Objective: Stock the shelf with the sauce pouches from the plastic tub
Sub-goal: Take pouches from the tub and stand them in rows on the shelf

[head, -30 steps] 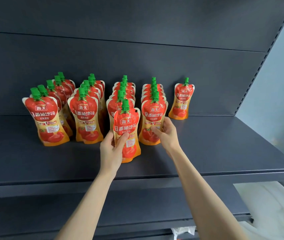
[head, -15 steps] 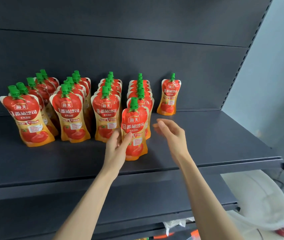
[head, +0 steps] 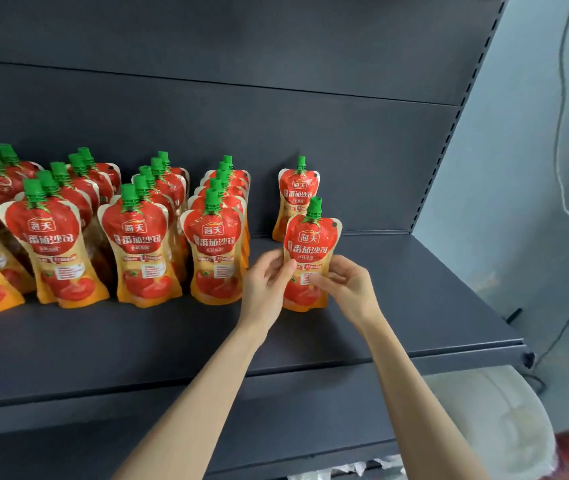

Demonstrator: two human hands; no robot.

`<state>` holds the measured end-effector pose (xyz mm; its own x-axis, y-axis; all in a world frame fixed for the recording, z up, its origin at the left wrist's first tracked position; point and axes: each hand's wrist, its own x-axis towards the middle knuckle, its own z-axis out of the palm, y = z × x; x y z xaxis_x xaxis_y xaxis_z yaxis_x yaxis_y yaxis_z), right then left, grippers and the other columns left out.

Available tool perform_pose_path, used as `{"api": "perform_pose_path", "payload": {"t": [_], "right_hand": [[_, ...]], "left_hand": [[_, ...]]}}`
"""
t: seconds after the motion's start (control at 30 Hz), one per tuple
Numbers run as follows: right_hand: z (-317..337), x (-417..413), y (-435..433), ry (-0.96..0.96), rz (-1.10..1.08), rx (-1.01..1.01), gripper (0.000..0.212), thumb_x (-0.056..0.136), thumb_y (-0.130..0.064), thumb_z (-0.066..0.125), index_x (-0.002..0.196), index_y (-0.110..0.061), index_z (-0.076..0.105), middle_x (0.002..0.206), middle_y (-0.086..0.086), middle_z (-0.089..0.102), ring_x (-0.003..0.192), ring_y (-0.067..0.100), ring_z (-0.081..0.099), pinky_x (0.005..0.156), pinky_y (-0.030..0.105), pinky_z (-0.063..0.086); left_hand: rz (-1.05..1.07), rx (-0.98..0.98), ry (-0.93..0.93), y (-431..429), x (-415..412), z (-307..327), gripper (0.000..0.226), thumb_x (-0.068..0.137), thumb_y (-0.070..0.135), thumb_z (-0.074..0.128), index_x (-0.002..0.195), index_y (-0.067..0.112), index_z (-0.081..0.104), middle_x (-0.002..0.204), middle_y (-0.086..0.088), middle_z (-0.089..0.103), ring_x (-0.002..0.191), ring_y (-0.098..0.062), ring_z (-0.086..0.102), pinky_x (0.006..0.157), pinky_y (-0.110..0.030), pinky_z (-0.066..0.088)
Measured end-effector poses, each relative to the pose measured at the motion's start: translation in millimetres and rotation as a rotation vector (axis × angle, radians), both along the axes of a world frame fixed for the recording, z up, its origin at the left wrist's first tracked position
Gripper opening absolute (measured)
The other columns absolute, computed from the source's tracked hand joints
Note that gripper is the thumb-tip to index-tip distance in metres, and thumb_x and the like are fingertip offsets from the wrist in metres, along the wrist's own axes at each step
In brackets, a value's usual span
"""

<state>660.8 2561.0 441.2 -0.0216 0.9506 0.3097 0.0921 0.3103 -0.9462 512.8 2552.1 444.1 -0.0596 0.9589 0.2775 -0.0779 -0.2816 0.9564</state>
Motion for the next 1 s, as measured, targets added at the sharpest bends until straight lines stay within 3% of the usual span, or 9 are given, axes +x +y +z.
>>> {"api": "perform_pose_path", "payload": {"t": [0.1, 0.23, 0.33, 0.47, 0.6, 0.83, 1.0], "right_hand": [[-3, 17, 27, -0.013, -0.04, 0.012, 0.02, 0.083, 0.0, 0.067, 0.095, -0.016, 0.065, 0.093, 0.001, 0.07, 0.08, 0.008, 0.069, 0.077, 0.027, 0.057], [-4, 37, 61, -0.022, -0.08, 0.038, 0.018, 0.085, 0.002, 0.062, 0.1, -0.007, 0.063, 0.091, -0.004, 0.068, 0.075, -0.003, 0.066, 0.068, 0.013, 0.051], [-6, 47, 85, -0.03, -0.093, 0.039, 0.018, 0.086, 0.001, 0.062, 0.1, -0.011, 0.062, 0.092, -0.007, 0.067, 0.076, -0.005, 0.066, 0.069, 0.013, 0.052], [-7, 56, 113, -0.037, -0.089, 0.03, 0.017, 0.087, -0.001, 0.061, 0.101, -0.011, 0.061, 0.092, -0.007, 0.067, 0.077, -0.005, 0.066, 0.07, 0.013, 0.052], [-7, 60, 131, -0.022, -0.093, 0.032, 0.015, 0.088, 0.001, 0.06, 0.1, -0.008, 0.061, 0.091, -0.006, 0.066, 0.074, -0.006, 0.065, 0.067, 0.012, 0.05], [-14, 61, 139, 0.017, -0.085, 0.016, 0.016, 0.089, -0.004, 0.06, 0.097, -0.018, 0.062, 0.092, -0.007, 0.068, 0.077, -0.002, 0.065, 0.069, 0.016, 0.051], [-15, 60, 138, 0.034, -0.082, 0.017, 0.019, 0.09, -0.006, 0.06, 0.096, -0.024, 0.062, 0.094, -0.008, 0.068, 0.079, -0.002, 0.065, 0.071, 0.016, 0.052]], "left_hand": [[0.073, -0.011, 0.044, 24, 17, -2, 0.025, 0.094, 0.024, 0.053, 0.117, 0.017, 0.057, 0.107, 0.01, 0.062, 0.096, 0.007, 0.057, 0.077, -0.004, 0.045], [0.242, -0.054, 0.067, 63, 32, -6, 0.028, 0.094, 0.024, 0.054, 0.119, 0.013, 0.055, 0.119, 0.002, 0.059, 0.102, -0.003, 0.054, 0.081, -0.011, 0.042], [0.304, -0.083, 0.113, 97, 39, -4, 0.037, 0.092, 0.023, 0.056, 0.127, 0.012, 0.049, 0.129, -0.002, 0.053, 0.114, -0.01, 0.051, 0.081, -0.011, 0.041], [0.355, -0.11, 0.214, 138, 46, -1, 0.055, 0.088, 0.024, 0.062, 0.137, 0.012, 0.038, 0.141, -0.006, 0.043, 0.129, -0.018, 0.042, 0.098, -0.025, 0.036], [0.401, -0.127, 0.281, 170, 49, -5, 0.067, 0.082, 0.026, 0.07, 0.137, 0.009, 0.036, 0.14, -0.009, 0.043, 0.128, -0.023, 0.042, 0.102, -0.035, 0.039], [0.385, -0.083, 0.285, 187, 51, -11, 0.039, 0.08, 0.023, 0.071, 0.11, 0.008, 0.051, 0.111, -0.009, 0.063, 0.102, -0.023, 0.059, 0.078, -0.028, 0.045], [0.426, -0.03, 0.304, 182, 40, -14, 0.026, 0.087, 0.013, 0.064, 0.108, 0.005, 0.051, 0.106, -0.008, 0.061, 0.097, -0.018, 0.056, 0.077, -0.025, 0.044]]}}
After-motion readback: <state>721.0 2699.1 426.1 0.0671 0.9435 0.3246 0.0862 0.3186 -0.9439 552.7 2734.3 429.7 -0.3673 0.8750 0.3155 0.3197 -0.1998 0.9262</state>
